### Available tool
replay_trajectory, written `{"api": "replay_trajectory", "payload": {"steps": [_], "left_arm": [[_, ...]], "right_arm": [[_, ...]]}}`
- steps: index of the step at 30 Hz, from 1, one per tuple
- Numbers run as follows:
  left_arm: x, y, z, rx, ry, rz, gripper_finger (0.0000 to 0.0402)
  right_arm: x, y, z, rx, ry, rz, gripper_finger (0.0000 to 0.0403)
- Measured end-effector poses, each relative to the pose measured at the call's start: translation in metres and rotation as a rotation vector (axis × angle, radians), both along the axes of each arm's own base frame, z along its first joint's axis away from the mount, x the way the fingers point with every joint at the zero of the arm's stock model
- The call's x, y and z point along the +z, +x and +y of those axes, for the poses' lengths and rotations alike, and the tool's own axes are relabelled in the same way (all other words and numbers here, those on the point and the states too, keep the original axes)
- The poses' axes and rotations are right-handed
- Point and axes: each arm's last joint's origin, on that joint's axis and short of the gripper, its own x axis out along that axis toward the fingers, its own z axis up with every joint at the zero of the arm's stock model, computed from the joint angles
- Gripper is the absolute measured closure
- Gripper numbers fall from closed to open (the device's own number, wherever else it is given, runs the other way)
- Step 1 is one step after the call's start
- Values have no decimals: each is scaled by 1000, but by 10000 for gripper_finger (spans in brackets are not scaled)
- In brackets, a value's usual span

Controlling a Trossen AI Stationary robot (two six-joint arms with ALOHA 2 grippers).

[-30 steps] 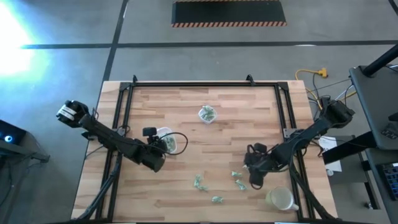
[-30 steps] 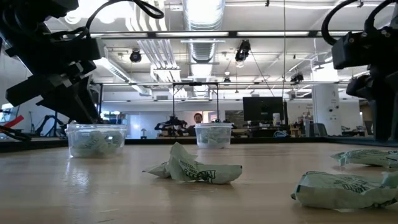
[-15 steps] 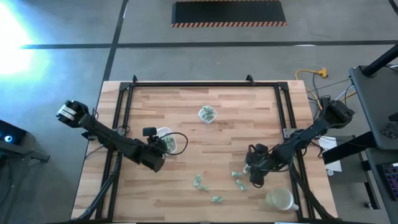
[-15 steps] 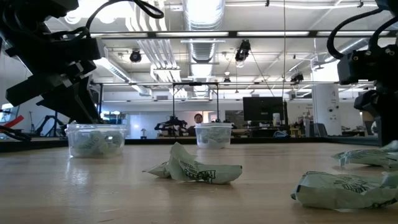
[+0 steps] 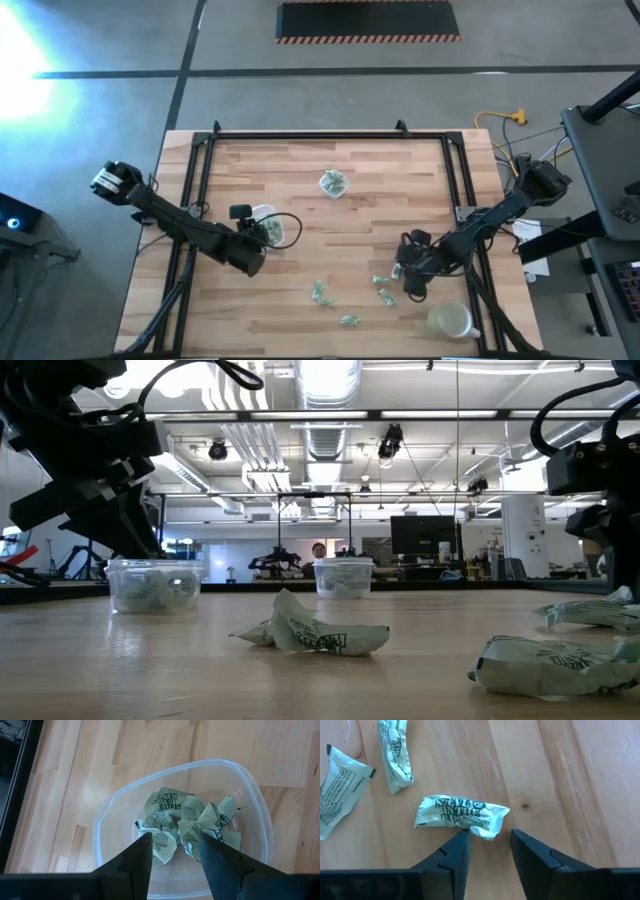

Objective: Pick and place items into bin
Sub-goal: Put the stevia packet into the small transparent container

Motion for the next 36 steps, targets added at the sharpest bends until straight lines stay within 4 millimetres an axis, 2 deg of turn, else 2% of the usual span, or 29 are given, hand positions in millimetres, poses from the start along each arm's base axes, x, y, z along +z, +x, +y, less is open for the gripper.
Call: {"api": "replay_trajectory", "payload": {"steps": [5,16,27,36], "left_arm": [[-1,0,0,0,0,-1,257],[-5,-3,1,0,6,12,257],[-8,-5,2,0,9,16,257],[-8,-4,2,0,8,15,257]], "right_arm": [[0,1,0,1,-3,-7,270],[4,4,1,45,-19,-14,196],[10,11,0,87,-35,-40,150],[12,18,3,169,-36,-109,139]]}}
